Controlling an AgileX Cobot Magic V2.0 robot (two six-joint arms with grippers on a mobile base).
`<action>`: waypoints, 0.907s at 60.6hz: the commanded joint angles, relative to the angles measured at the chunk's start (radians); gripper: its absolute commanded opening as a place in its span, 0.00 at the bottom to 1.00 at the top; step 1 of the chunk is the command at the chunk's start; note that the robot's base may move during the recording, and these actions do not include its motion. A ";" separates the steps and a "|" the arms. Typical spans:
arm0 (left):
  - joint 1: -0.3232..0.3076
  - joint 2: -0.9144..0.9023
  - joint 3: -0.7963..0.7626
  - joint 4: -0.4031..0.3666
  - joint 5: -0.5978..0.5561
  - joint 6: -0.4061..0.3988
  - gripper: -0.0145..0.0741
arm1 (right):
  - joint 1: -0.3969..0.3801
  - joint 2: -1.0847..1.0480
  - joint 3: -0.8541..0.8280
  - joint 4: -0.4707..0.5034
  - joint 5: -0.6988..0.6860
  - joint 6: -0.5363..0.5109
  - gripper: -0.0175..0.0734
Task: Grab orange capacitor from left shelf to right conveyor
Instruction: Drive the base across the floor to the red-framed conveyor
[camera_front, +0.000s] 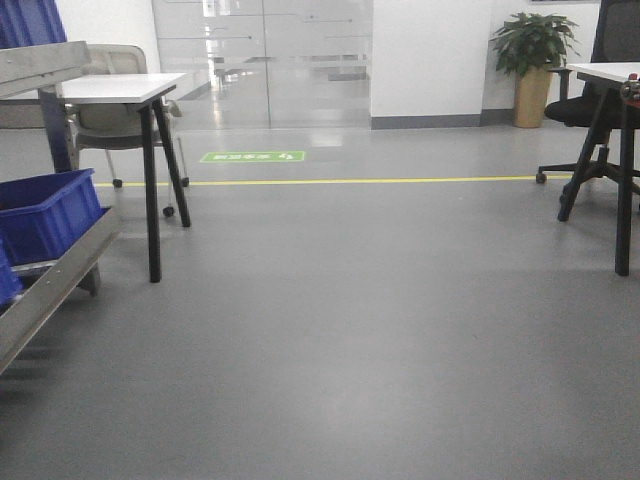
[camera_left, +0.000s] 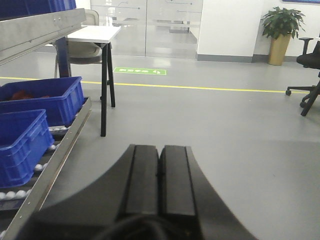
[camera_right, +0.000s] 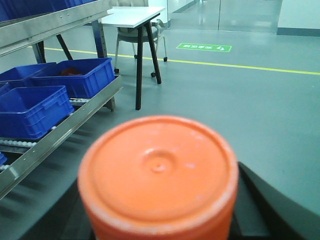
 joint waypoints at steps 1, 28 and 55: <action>0.000 -0.011 -0.005 -0.003 -0.090 -0.002 0.02 | 0.002 0.012 -0.029 -0.005 -0.088 0.001 0.35; 0.000 -0.011 -0.005 -0.003 -0.090 -0.002 0.02 | 0.002 0.012 -0.029 -0.005 -0.088 0.001 0.35; 0.000 -0.011 -0.005 -0.003 -0.090 -0.002 0.02 | 0.002 0.012 -0.029 -0.005 -0.088 0.001 0.35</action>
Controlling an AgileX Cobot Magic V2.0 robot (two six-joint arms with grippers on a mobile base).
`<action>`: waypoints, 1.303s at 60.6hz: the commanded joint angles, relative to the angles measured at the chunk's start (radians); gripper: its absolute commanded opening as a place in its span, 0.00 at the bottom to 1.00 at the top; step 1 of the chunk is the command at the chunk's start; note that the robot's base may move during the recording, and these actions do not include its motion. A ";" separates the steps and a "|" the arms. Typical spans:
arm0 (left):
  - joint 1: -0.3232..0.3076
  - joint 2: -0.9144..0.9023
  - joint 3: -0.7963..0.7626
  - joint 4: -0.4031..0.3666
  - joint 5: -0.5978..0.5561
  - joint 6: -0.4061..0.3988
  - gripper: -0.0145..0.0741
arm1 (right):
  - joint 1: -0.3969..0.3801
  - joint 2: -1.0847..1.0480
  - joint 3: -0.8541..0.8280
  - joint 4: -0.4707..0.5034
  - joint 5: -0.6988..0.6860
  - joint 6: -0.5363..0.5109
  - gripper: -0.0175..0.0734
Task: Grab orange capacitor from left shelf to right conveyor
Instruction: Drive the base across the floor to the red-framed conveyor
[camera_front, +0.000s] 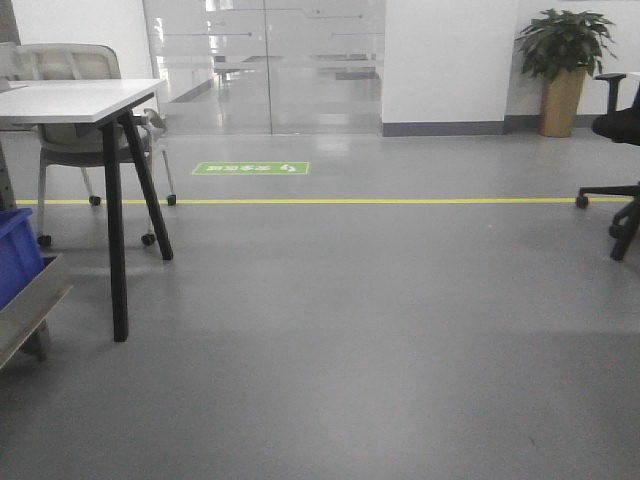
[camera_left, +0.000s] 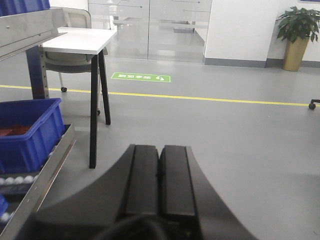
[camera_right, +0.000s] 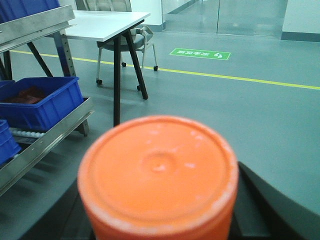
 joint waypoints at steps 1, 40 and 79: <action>0.000 -0.011 -0.005 -0.003 -0.090 -0.002 0.02 | 0.002 0.013 -0.029 -0.005 -0.089 0.000 0.35; 0.000 -0.009 -0.005 -0.003 -0.090 -0.002 0.02 | 0.002 0.013 -0.029 -0.005 -0.089 0.000 0.35; 0.000 -0.009 -0.005 -0.003 -0.090 -0.002 0.02 | 0.002 0.013 -0.029 -0.005 -0.089 0.000 0.35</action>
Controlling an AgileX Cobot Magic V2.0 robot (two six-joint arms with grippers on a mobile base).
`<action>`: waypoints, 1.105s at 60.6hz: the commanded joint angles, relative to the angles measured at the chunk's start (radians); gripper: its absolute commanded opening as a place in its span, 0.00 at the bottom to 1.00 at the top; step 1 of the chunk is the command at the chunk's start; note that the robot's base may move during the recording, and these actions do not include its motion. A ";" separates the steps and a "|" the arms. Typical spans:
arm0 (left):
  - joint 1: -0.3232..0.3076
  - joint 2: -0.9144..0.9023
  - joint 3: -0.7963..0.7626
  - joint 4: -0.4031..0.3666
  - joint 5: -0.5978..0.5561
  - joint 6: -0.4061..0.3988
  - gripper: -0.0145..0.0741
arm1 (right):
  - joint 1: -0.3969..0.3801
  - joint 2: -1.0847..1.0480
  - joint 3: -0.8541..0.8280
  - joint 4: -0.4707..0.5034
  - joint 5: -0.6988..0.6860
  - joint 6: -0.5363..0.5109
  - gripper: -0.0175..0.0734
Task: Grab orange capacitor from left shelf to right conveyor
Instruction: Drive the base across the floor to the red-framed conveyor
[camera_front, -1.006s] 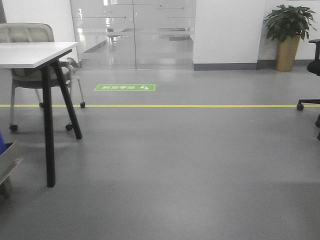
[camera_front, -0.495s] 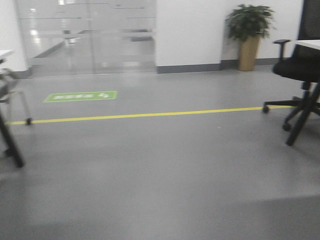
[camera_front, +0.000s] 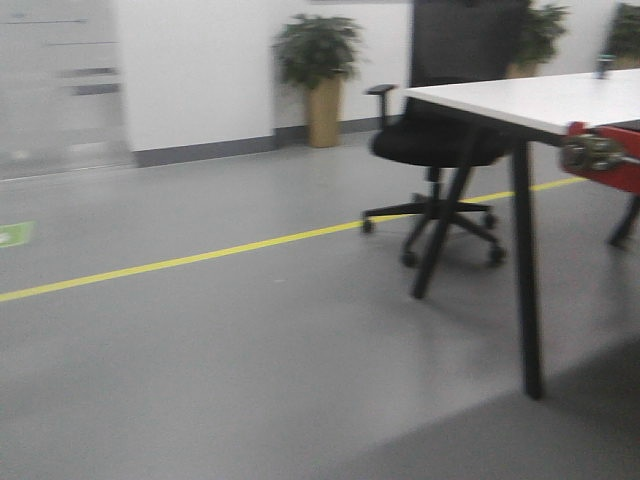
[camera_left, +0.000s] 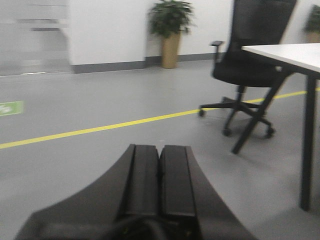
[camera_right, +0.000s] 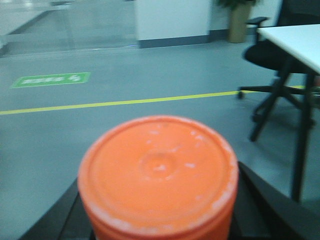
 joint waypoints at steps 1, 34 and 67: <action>0.000 -0.009 -0.005 -0.003 -0.090 -0.002 0.02 | 0.002 0.013 -0.030 -0.006 -0.090 0.000 0.35; 0.000 -0.009 -0.005 -0.003 -0.090 -0.002 0.02 | 0.002 0.013 -0.030 -0.006 -0.090 0.000 0.35; 0.000 -0.009 -0.005 -0.003 -0.090 -0.002 0.02 | 0.001 0.013 -0.030 -0.006 -0.090 0.000 0.35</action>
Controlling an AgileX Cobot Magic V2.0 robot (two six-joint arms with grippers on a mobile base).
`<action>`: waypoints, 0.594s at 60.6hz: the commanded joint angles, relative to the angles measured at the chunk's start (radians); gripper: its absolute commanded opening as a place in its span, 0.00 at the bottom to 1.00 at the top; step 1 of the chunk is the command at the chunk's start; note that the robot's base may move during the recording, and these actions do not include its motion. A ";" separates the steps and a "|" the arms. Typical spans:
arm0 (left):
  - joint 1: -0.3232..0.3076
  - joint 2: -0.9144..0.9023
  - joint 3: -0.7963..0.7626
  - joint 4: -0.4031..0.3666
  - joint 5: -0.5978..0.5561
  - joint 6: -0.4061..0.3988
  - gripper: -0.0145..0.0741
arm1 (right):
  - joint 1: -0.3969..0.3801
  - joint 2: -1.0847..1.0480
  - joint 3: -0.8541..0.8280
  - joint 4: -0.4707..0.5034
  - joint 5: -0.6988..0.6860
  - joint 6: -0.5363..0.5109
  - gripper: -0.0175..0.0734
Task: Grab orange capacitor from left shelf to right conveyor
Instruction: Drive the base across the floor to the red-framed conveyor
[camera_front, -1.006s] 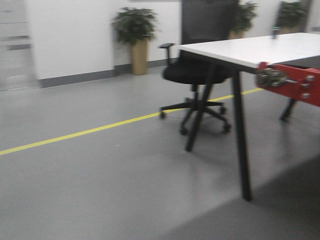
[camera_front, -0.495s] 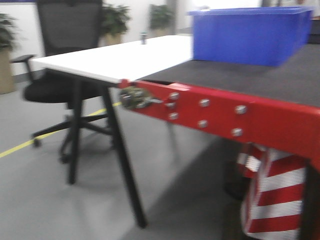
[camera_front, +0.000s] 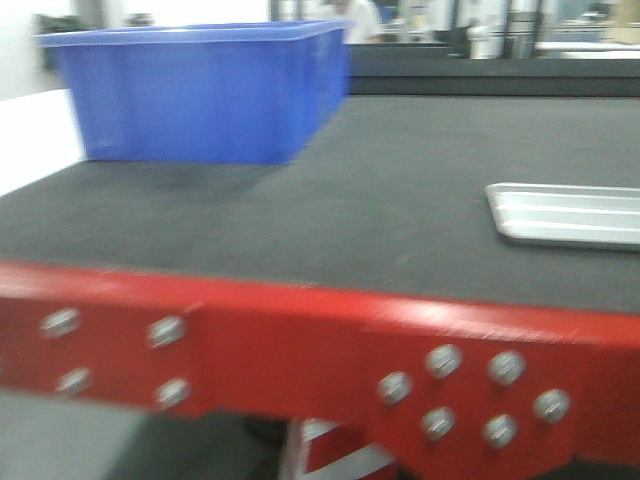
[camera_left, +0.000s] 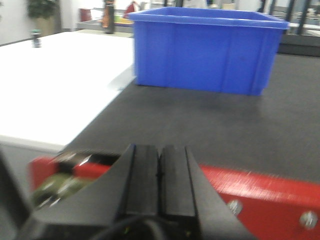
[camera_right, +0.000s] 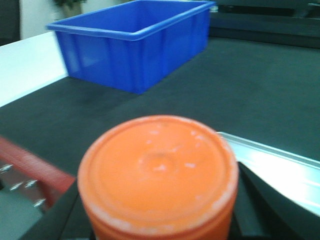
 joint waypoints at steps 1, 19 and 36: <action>0.000 -0.009 -0.005 -0.003 -0.090 -0.002 0.02 | 0.001 0.013 -0.030 -0.006 -0.090 -0.003 0.35; 0.000 -0.009 -0.005 -0.003 -0.090 -0.002 0.02 | 0.001 0.013 -0.030 -0.006 -0.090 -0.003 0.34; 0.000 -0.009 -0.005 -0.003 -0.090 -0.002 0.02 | 0.001 0.013 -0.030 -0.006 -0.090 -0.003 0.34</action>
